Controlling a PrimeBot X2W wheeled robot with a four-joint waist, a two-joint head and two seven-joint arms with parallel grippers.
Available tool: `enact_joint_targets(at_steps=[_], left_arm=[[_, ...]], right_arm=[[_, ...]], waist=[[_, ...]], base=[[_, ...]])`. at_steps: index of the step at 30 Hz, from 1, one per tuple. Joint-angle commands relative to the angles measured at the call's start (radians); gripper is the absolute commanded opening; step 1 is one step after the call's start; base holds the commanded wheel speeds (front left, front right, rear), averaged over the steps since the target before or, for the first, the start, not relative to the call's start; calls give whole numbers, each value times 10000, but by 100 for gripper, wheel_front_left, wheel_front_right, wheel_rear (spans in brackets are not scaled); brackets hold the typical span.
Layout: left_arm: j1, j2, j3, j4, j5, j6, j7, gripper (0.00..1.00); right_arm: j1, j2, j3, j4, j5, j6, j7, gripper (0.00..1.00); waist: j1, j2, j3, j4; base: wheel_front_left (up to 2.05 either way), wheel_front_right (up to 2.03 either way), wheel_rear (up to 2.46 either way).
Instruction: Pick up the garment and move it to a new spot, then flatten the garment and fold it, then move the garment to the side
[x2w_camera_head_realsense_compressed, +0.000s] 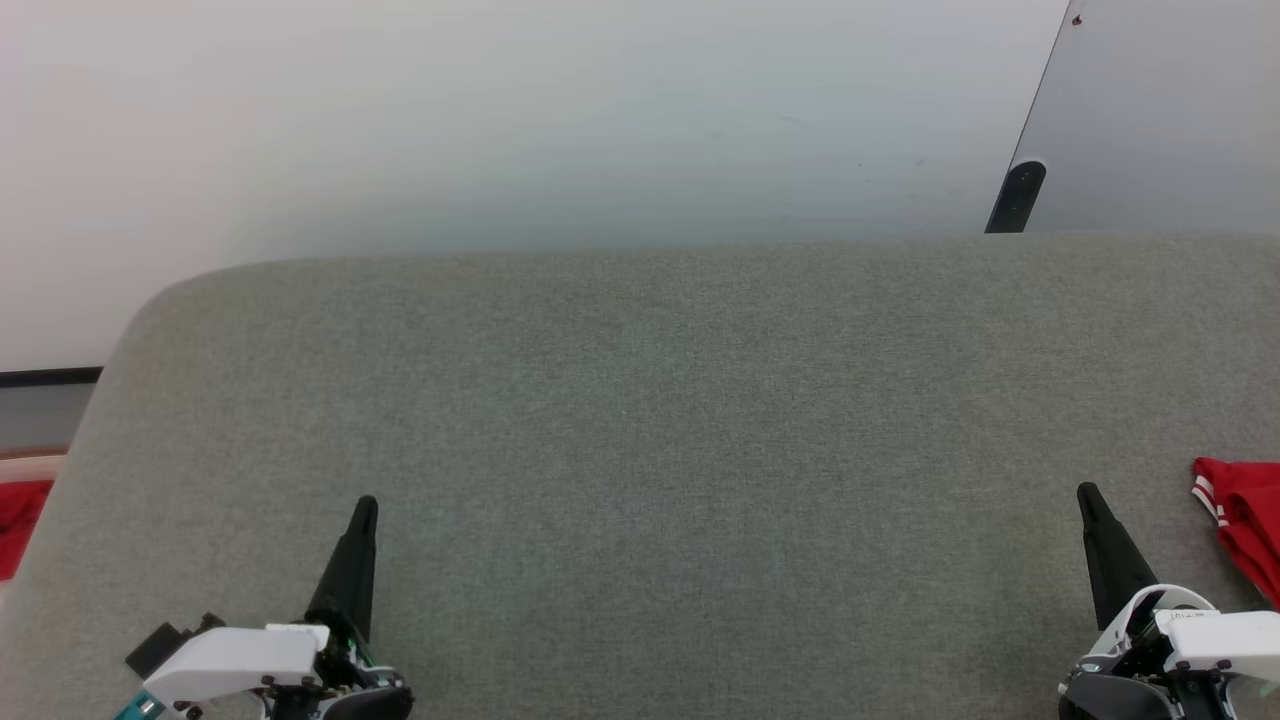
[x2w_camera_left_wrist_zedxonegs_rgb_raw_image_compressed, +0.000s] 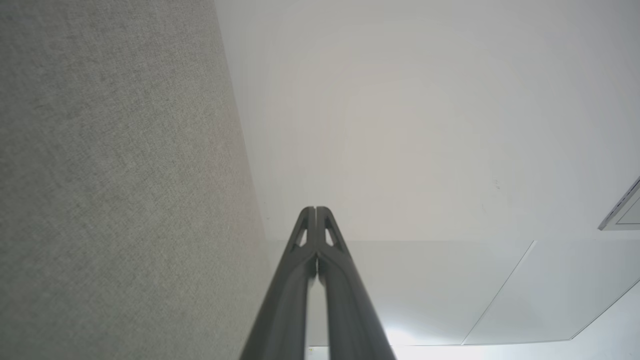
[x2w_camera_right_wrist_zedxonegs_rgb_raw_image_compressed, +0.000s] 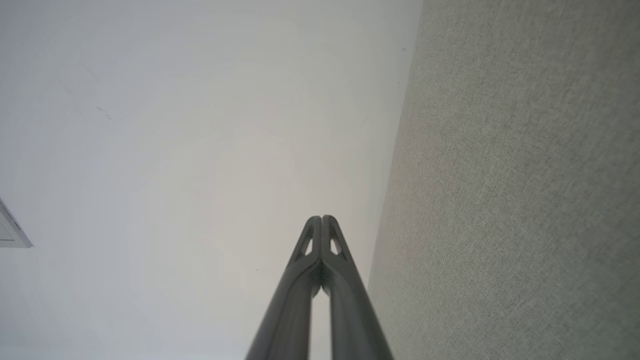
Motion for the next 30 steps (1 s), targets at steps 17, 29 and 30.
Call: enact_joint_targets(at_steps=[17, 29, 30], left_arm=[[-99, -5, 23, 7, -33, -47, 12, 0], [-99, -5, 22, 6, -34, -45, 12, 0], [-99, -5, 22, 6, -34, -45, 12, 0]], right_arm=[[-38, 35, 0, 3, 41, -14, -2, 0], [-38, 35, 0, 3, 41, -14, -3, 0], [-38, 35, 0, 3, 41, -14, -3, 0]], waist=[[0, 0, 0, 0], [0, 0, 0, 0], [0, 0, 0, 0]], base=[[0, 0, 0], [0, 0, 0], [0, 0, 0]])
